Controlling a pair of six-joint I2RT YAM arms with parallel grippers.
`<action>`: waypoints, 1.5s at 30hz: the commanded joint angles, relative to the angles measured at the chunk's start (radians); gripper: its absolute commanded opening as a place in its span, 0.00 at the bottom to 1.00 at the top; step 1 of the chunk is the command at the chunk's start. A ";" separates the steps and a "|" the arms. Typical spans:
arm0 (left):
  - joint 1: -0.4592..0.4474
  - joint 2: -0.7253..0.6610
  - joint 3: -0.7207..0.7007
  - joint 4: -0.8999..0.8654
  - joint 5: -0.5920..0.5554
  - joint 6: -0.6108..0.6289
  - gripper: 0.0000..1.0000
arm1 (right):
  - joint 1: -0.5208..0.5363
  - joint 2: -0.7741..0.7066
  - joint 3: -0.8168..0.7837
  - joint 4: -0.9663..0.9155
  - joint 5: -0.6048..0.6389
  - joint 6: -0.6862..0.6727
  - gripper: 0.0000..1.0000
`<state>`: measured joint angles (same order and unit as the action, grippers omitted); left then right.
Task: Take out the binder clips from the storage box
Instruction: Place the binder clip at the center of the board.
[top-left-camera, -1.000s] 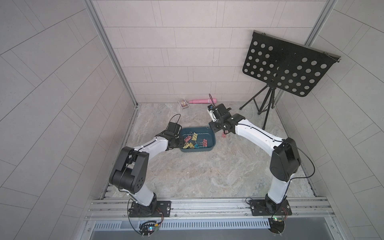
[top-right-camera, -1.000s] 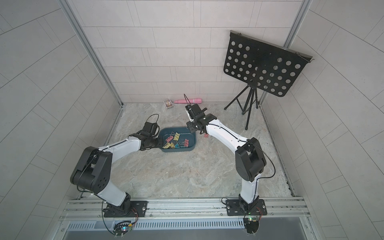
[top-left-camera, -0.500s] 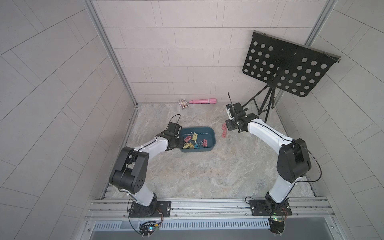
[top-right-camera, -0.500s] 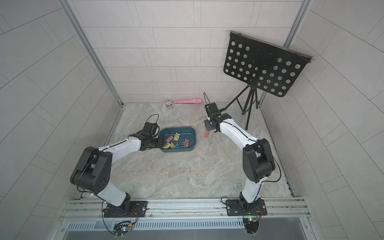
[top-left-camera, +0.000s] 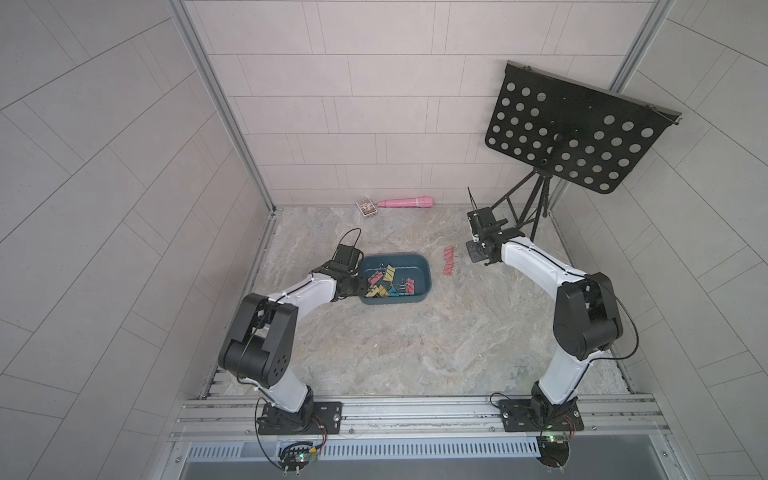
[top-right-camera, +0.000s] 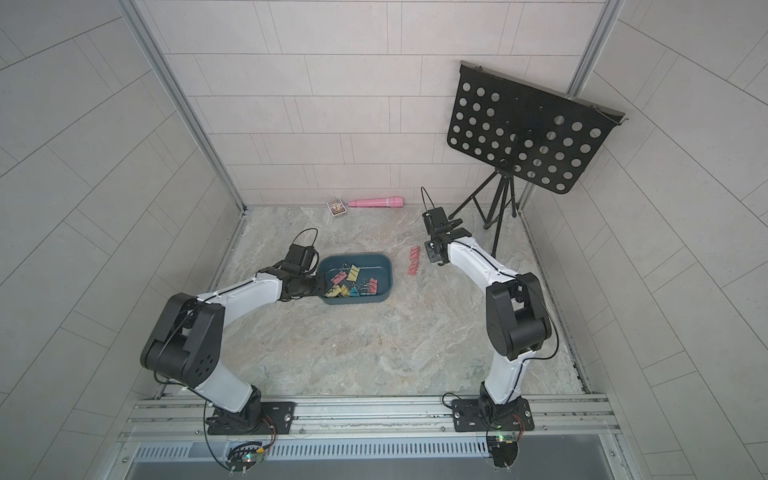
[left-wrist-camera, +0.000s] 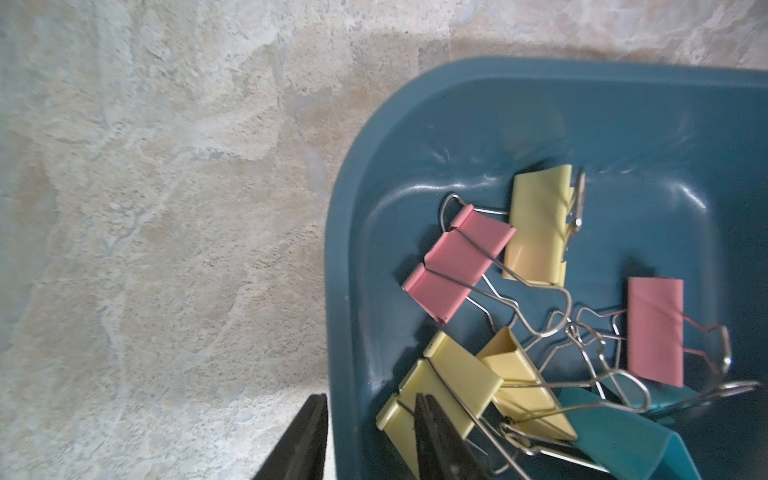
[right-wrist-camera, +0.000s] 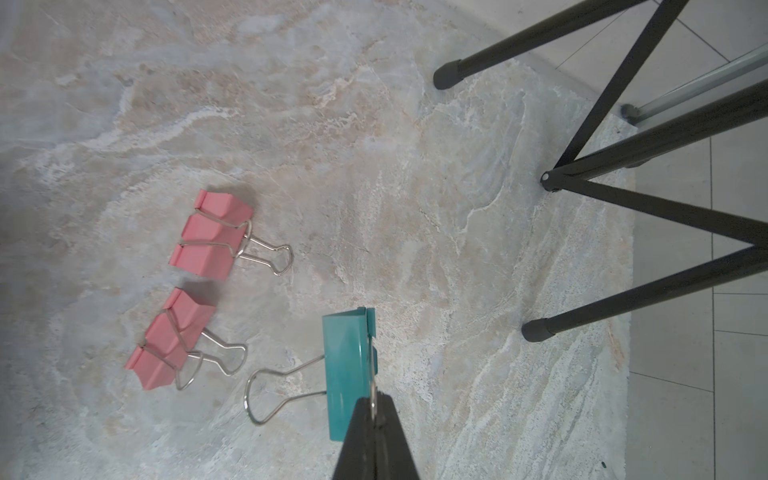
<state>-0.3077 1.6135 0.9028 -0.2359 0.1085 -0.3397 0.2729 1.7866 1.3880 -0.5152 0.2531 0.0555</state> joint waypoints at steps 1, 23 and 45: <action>0.006 -0.021 -0.009 -0.003 -0.004 0.009 0.43 | -0.009 0.039 0.015 0.013 0.046 -0.005 0.00; 0.009 -0.032 -0.019 0.000 -0.004 0.008 0.43 | -0.023 0.221 0.115 0.031 0.111 0.000 0.00; 0.012 -0.004 -0.008 -0.003 -0.004 0.008 0.43 | -0.024 0.306 0.164 0.043 0.153 -0.008 0.00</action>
<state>-0.3035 1.6096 0.8951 -0.2356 0.1081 -0.3397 0.2543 2.0811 1.5284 -0.4675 0.3862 0.0517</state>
